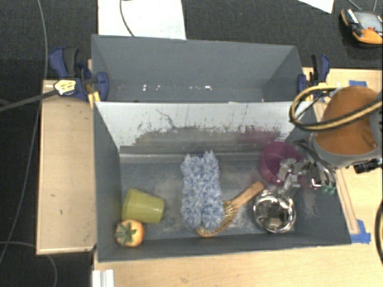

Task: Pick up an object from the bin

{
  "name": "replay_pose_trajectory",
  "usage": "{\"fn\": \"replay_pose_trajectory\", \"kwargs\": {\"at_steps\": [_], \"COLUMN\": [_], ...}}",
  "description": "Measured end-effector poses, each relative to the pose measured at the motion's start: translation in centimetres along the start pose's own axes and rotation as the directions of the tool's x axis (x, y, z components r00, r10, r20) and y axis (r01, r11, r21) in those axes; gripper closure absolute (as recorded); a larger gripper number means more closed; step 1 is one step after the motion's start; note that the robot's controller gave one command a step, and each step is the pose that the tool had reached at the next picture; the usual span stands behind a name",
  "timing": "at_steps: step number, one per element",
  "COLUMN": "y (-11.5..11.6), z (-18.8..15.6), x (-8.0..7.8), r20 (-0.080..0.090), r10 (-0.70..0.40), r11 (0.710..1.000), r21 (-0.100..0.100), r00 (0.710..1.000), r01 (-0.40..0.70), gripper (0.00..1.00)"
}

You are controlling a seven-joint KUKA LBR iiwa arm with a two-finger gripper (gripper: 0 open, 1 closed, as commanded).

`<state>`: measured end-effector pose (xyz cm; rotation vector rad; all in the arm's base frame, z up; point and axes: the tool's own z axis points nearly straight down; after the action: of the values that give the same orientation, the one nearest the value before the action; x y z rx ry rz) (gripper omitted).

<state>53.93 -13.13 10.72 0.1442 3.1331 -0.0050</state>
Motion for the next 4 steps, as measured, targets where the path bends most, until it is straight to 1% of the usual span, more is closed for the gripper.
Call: {"fn": "replay_pose_trajectory", "kwargs": {"at_steps": [1, 2, 3, 4], "y": [0.6, 0.8, 0.5, 1.8], "z": [-7.9, -9.8, -9.1, -4.2], "x": [-0.7, -1.0, -1.6, 1.5], "r20": [-0.003, 0.007, 0.001, 0.004], "r10": [0.005, 0.004, -0.040, -0.271], "r11": [1.000, 1.000, 0.999, 0.963], "r21": [0.000, 0.001, 0.000, 0.000], "r00": [1.000, 1.000, 0.999, 0.963], "r01": [-0.005, -0.004, 0.040, 0.271], "gripper": [1.00, 1.00, 1.00, 1.00]}}
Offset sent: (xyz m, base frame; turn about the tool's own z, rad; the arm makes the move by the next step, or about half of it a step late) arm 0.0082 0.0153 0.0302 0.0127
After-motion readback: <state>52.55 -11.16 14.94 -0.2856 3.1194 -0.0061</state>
